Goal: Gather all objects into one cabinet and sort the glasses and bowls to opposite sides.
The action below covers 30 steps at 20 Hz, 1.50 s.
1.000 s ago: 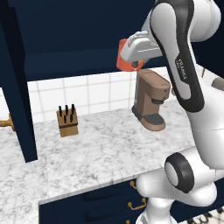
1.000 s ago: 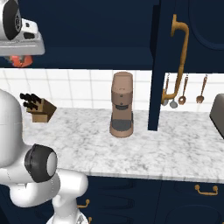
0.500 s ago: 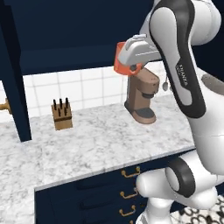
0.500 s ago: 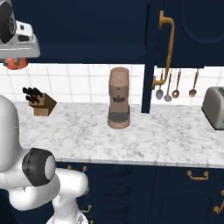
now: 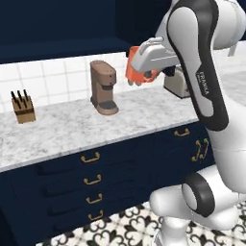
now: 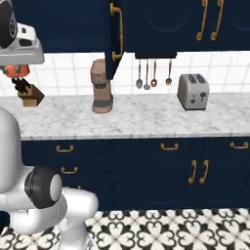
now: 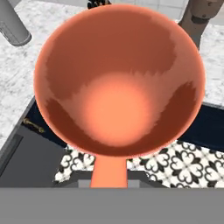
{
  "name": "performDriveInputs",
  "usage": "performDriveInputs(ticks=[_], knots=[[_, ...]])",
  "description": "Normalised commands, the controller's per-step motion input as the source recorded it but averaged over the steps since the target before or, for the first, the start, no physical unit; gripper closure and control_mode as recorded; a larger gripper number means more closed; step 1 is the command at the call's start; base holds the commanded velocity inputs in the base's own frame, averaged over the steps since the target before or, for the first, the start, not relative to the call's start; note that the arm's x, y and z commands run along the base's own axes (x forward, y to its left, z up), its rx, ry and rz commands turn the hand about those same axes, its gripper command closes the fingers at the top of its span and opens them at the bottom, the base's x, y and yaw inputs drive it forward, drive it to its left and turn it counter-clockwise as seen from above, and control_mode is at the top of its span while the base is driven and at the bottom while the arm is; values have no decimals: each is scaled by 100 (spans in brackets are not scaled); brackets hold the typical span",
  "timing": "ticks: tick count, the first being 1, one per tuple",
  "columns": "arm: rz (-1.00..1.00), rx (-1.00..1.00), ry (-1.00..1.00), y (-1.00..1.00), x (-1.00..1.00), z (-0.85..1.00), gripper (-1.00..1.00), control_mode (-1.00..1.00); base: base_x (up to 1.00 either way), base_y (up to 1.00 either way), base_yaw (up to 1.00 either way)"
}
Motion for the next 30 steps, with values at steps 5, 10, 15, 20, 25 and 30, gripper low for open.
performDriveInputs(ticks=[5,10,15,20,25,30], knots=[[0,0,0,0,0,0,100,100,-100,-3,-5],[0,0,0,0,0,0,100,100,-89,-24,-30],[0,0,0,0,0,0,100,100,-100,-55,-36],[0,0,0,0,0,0,100,100,-78,-63,-54],[0,0,0,0,0,0,100,100,-30,-47,-72],[0,0,0,0,0,0,100,100,0,-7,-95]])
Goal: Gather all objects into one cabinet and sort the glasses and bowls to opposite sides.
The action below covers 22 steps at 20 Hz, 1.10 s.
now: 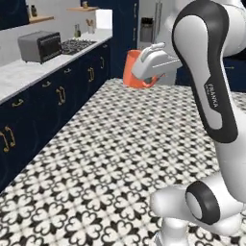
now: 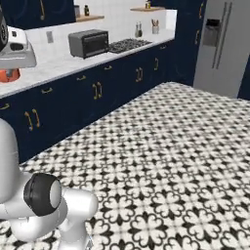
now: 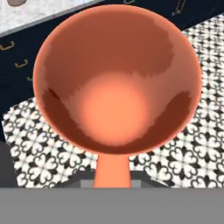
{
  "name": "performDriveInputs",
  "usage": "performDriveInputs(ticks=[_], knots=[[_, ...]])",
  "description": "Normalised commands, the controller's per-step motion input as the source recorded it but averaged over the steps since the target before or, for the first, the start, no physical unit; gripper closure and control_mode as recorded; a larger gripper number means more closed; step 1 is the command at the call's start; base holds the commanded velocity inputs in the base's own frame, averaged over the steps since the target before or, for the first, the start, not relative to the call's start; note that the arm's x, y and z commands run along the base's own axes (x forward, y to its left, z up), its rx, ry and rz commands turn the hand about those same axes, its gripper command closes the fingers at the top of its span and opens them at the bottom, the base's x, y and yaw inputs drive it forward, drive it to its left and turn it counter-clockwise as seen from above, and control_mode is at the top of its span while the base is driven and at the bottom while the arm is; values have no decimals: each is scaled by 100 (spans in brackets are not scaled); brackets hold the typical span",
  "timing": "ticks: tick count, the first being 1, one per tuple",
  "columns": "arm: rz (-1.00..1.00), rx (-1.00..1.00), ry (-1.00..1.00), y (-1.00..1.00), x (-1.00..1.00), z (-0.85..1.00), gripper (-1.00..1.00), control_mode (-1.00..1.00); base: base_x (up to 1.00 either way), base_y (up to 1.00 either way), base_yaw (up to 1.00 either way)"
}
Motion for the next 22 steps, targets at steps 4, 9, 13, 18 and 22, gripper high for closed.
performDriveInputs(ticks=[4,9,13,18,22], knots=[[0,0,0,0,0,0,100,100,0,-27,-92],[0,0,0,0,0,0,100,100,5,-7,-89],[0,0,0,0,0,0,100,100,36,3,-81],[0,0,0,0,0,0,100,100,100,59,-45],[0,0,0,0,0,0,100,100,100,79,-28]])
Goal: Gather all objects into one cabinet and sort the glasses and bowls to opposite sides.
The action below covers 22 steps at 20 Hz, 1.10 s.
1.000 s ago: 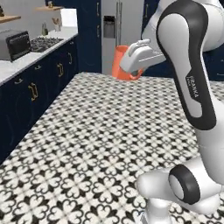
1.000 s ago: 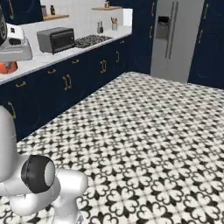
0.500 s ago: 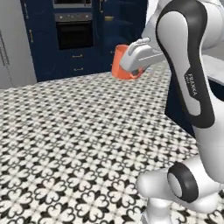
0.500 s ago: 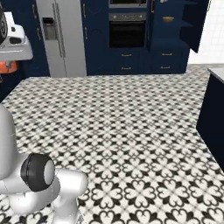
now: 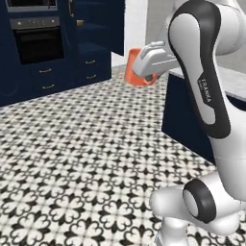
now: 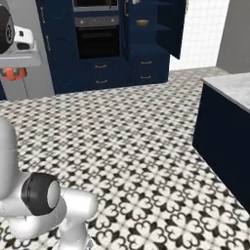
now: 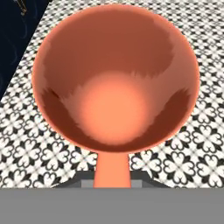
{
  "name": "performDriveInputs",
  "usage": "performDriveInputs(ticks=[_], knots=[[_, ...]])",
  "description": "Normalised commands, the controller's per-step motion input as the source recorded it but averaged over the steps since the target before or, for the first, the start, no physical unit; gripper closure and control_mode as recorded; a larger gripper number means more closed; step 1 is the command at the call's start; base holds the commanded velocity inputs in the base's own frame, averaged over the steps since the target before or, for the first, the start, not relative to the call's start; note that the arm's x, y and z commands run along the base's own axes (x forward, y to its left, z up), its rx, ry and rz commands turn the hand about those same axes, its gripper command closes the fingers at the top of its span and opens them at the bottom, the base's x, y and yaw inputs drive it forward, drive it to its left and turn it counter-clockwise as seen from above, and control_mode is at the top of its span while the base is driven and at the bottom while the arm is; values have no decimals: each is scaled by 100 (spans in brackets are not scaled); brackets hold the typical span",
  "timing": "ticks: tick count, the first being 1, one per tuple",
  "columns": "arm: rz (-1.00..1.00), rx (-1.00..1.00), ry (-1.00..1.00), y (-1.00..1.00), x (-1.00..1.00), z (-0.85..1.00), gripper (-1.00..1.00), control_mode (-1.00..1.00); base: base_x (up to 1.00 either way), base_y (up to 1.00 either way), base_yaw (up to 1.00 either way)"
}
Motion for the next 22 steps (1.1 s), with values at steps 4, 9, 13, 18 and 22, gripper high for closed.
performDriveInputs(ticks=[4,9,13,18,22], knots=[[0,0,0,0,0,0,100,100,100,86,-23],[0,0,0,0,0,0,100,100,100,18,-22],[0,0,0,0,0,0,100,100,100,68,-7],[0,0,0,0,0,0,100,100,100,100,0],[0,0,0,0,0,0,100,100,100,80,7]])
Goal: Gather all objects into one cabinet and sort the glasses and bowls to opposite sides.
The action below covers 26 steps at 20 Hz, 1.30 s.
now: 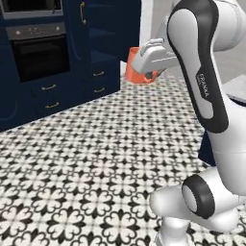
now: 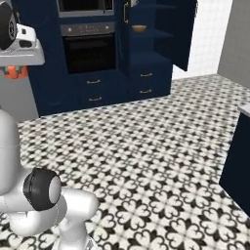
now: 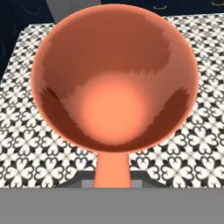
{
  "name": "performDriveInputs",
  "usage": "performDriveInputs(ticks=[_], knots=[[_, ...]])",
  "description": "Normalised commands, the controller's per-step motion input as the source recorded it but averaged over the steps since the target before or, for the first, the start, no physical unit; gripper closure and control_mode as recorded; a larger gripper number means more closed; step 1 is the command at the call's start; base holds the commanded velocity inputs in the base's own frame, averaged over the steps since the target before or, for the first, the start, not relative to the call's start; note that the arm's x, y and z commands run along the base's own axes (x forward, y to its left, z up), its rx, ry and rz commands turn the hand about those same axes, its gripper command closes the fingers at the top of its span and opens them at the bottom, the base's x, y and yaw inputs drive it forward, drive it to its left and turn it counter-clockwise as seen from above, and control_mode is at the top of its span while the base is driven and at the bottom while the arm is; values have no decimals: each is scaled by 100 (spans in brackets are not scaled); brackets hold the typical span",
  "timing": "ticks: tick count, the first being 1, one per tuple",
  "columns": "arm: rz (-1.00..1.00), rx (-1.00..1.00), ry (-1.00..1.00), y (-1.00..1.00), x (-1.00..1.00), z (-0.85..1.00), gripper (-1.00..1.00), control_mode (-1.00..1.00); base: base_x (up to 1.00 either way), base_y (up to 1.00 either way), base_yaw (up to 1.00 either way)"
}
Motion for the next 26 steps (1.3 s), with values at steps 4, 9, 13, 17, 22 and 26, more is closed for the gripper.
performDriveInputs(ticks=[4,9,13,17,22,26], knots=[[0,0,0,0,0,0,100,100,100,53,27],[0,0,0,0,0,0,100,100,100,21,23],[0,0,0,0,0,0,100,100,100,0,9],[0,0,0,0,0,0,100,100,100,0,10],[0,0,0,0,0,0,100,100,100,-3,17],[0,0,0,0,0,0,100,100,100,-14,19]])
